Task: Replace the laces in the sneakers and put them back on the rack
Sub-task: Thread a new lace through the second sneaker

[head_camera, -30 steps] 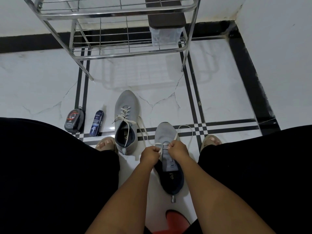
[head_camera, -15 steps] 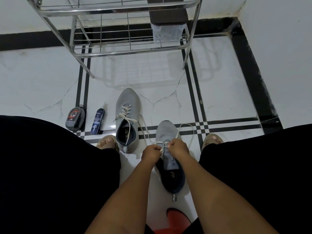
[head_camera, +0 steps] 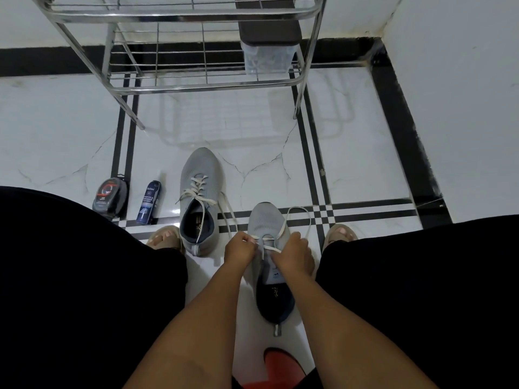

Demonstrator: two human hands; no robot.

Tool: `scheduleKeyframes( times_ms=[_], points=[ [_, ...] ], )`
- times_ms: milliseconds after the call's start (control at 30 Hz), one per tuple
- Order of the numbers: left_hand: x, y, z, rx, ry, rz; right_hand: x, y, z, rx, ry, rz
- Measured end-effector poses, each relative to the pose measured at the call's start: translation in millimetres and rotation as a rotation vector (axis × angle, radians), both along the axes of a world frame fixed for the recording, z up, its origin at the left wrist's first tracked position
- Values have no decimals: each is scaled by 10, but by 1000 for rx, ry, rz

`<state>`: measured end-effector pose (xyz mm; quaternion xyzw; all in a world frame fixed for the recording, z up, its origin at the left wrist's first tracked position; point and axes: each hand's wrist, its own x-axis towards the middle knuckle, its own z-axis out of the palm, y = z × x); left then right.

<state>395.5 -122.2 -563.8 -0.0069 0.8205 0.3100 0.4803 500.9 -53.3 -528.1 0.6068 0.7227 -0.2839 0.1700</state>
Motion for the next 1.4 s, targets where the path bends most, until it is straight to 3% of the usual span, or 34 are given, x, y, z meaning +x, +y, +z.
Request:
scheduleKeyframes(
  times_ms=[67,167,200,233,267,300,400,433,500,633,733,800,900,967,1000,1100,1200,1300,1367,1400],
  points=[
    [-68,40,135,108,-80,269,47,-17,10,-87,-37,-31],
    [-310,80,506,421,-335,1024,67,6,10,-135,-68,-21],
    [-419,40,629,504,-391,1201,63,10,8,-137,-58,-40],
    [-489,16,774,550,-411,1248,67,16,6,-145,-49,-61],
    [-565,9,918,518,-347,1149,54,13,14,-147,-39,-78],
    [-622,21,1011,417,-209,904,47,16,17,-149,-34,-85],
    [-563,76,1023,83,226,-147,2,27,10,-131,-30,-8],
    [-472,88,942,24,274,-368,-16,31,10,-114,-28,19],
    [-280,35,712,-87,312,-585,-43,30,8,-96,-21,50],
    [41,-173,383,-109,259,-557,-35,56,25,-102,-23,59],
    [-58,-115,318,-33,167,-345,-8,83,-9,-133,3,40],
    [-185,-2,434,62,102,-11,6,97,-21,-160,31,-2],
    [-384,71,708,358,-244,743,18,113,-28,-193,55,-68],
    [-495,-25,805,439,-284,907,10,119,-38,-207,64,-99],
    [-534,-33,784,330,-215,784,5,119,-42,-213,68,-113],
    [-422,-83,574,-156,181,-74,-12,119,-42,-215,67,-134],
    [-82,-147,417,-146,218,-449,-26,106,-39,-211,51,-126],
    [68,-151,318,-151,185,-574,-22,96,-38,-196,46,-113],
    [18,-86,295,-150,99,-429,-6,105,-53,-201,50,-114],
    [-14,-62,282,-131,53,-254,-4,113,-59,-211,54,-122]
  ],
)
